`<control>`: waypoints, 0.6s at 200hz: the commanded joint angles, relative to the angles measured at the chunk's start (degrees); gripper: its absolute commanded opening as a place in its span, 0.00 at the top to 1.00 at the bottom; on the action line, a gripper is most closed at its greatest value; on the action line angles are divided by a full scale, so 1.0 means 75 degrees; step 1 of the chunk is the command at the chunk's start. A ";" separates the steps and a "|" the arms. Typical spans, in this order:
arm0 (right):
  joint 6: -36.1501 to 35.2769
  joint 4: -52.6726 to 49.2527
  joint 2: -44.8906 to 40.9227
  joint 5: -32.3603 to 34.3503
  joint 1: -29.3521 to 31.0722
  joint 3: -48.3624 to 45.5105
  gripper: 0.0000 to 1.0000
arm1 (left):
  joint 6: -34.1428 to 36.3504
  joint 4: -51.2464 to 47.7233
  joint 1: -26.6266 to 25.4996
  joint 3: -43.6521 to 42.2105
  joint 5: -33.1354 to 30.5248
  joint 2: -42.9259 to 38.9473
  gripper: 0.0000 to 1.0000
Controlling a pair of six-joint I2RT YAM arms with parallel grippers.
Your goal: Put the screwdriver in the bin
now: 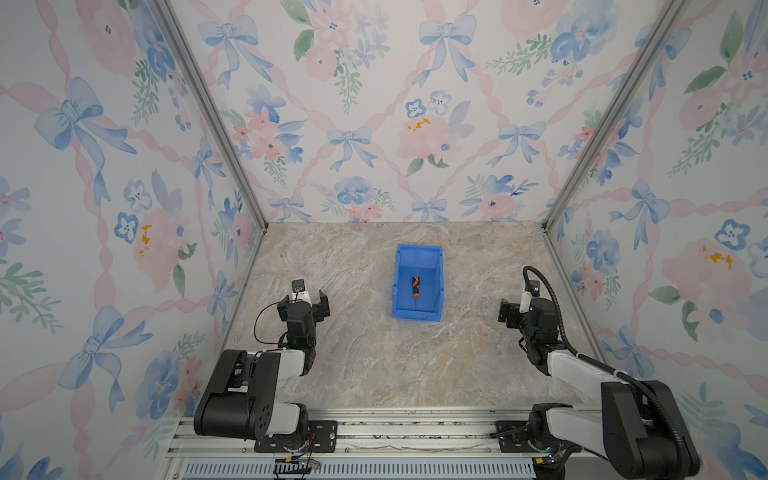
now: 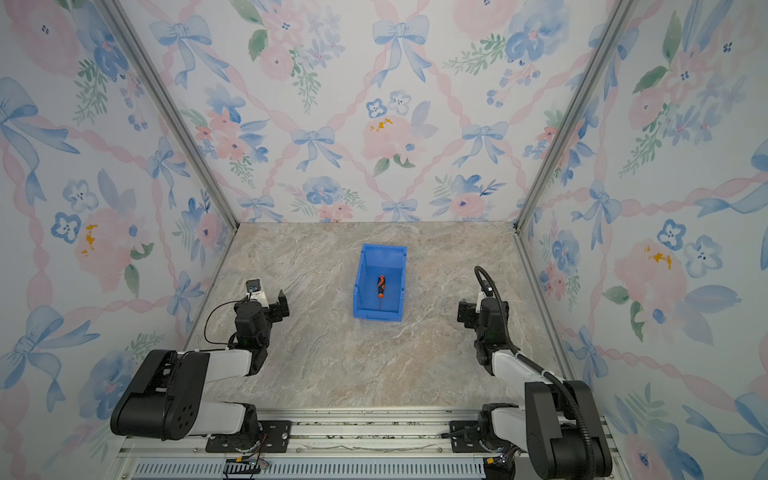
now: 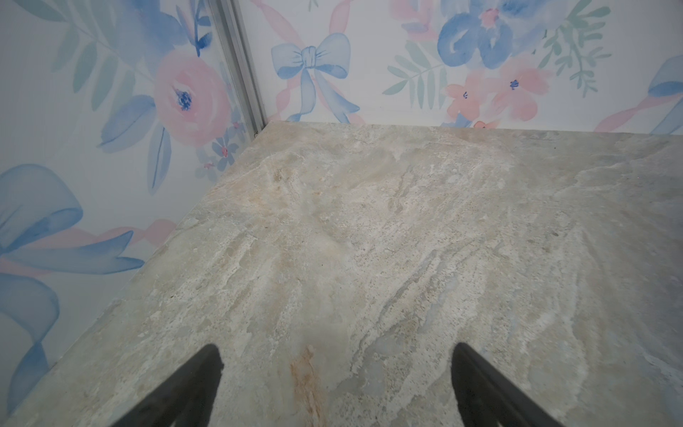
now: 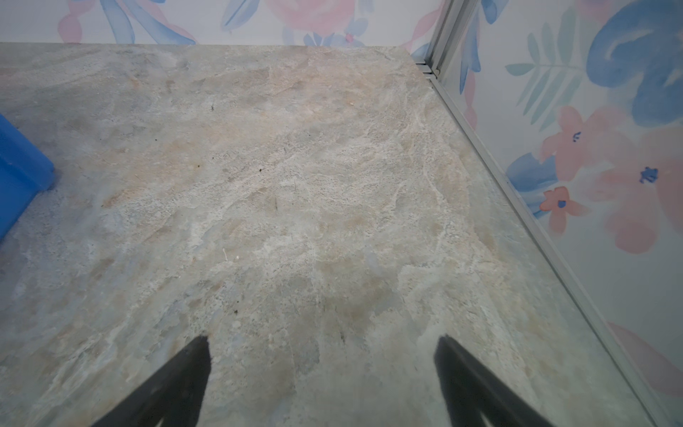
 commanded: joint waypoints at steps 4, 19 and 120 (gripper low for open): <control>-0.0095 0.0804 0.0436 -0.0230 -0.0070 0.0373 0.03 | 0.0206 0.0798 0.0083 0.0099 0.0313 0.0333 0.03; -0.0106 0.1003 0.0692 -0.0303 -0.0088 0.0494 0.03 | 0.0212 0.0988 0.0104 0.0079 0.0382 0.0506 0.02; -0.0240 0.2116 0.1674 -0.1643 -0.0138 0.0616 0.03 | 0.0326 0.2000 0.0117 -0.0164 0.0665 0.1151 0.02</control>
